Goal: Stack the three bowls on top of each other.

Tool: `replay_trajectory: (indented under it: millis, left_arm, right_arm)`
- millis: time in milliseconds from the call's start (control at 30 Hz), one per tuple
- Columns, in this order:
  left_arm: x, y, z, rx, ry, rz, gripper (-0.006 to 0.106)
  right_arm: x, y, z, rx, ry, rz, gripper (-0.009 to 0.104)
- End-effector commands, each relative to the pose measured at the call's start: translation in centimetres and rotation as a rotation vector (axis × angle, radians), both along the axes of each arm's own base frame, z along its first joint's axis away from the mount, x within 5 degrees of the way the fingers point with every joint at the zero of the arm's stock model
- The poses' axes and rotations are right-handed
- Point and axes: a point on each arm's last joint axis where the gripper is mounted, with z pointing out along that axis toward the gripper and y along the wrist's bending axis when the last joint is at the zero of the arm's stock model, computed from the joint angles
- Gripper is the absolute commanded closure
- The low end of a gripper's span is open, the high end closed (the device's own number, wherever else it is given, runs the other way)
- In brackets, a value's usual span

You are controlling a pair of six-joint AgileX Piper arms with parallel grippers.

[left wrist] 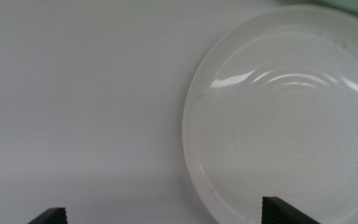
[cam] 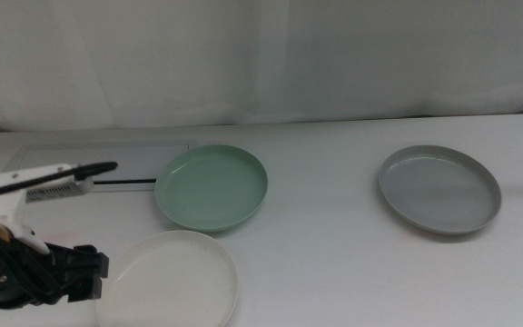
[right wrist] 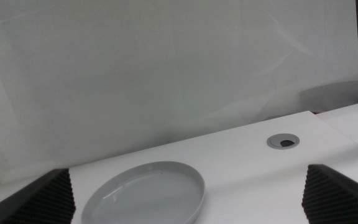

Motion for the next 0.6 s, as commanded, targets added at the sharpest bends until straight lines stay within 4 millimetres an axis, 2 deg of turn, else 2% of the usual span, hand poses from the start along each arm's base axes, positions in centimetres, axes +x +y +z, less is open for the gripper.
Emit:
replay_trajectory:
  millis: [0, 133, 200, 333, 567]
  left_arm:
    - [0.4, -0.2, -1.2, -0.005, 0.011, 0.008, 0.020]
    - [1.4, -0.3, -2.8, -0.001, 0.049, 0.008, 0.020]
    - [2.1, -0.4, -4.4, 0.003, 0.080, 0.008, 0.020]
    - [3.0, -1.4, -6.3, 0.005, 0.090, -0.020, 0.020]
    - [4.0, -3.2, -8.4, 0.002, 0.072, -0.065, 0.021]
  right_arm:
    - [-0.1, 0.0, -1.1, -0.012, -0.002, 0.000, -0.008]
    - [-0.1, 0.0, -1.1, -0.012, -0.002, 0.000, -0.008]
    - [-0.1, 0.0, -1.1, -0.012, -0.002, 0.000, -0.008]
    - [-0.1, 0.0, -1.1, -0.012, -0.002, 0.000, -0.008]
    - [-0.1, 0.0, -1.1, -0.012, -0.002, 0.000, -0.008]
